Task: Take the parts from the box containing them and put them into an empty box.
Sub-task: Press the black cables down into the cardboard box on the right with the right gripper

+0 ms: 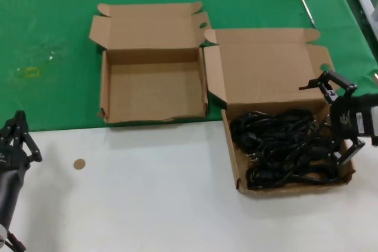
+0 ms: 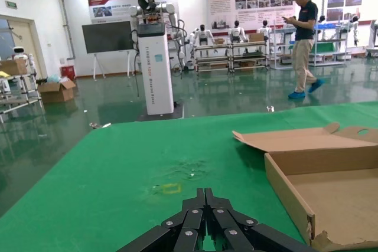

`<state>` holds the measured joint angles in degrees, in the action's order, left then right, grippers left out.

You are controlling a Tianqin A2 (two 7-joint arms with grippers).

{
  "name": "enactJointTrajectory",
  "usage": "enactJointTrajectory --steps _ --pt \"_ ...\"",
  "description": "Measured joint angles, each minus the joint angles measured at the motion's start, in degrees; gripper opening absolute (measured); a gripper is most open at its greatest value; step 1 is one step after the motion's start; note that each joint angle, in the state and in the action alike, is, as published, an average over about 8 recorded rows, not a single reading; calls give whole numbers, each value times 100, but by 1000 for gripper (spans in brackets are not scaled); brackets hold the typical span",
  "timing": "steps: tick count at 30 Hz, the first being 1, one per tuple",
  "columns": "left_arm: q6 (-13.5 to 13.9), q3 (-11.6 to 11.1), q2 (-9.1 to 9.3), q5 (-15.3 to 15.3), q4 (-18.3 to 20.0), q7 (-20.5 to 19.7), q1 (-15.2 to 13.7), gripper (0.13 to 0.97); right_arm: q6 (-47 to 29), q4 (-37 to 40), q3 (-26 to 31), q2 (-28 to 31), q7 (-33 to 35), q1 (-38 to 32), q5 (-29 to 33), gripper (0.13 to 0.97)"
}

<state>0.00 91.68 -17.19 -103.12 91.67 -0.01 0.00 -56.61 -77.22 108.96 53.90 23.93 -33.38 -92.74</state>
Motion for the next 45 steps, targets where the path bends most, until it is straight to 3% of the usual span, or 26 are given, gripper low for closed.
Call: enactJointTrajectory --steps 9,23,31,35,45 --pt "0 0 0 0 0 0 0 152 -368 294 311 -120 364 -519 452 966" --pt "0 0 0 0 0 0 0 152 -304 821 417 -447 831 -799 665 949" --pt "0 0 0 0 0 0 0 152 -334 874 451 -484 857 -803 706 864" --pt "0 0 0 0 0 0 0 152 -353 833 461 -456 815 -782 736 864" --pt "0 0 0 1 0 -4 0 152 -361 689 466 -386 699 -672 789 679"
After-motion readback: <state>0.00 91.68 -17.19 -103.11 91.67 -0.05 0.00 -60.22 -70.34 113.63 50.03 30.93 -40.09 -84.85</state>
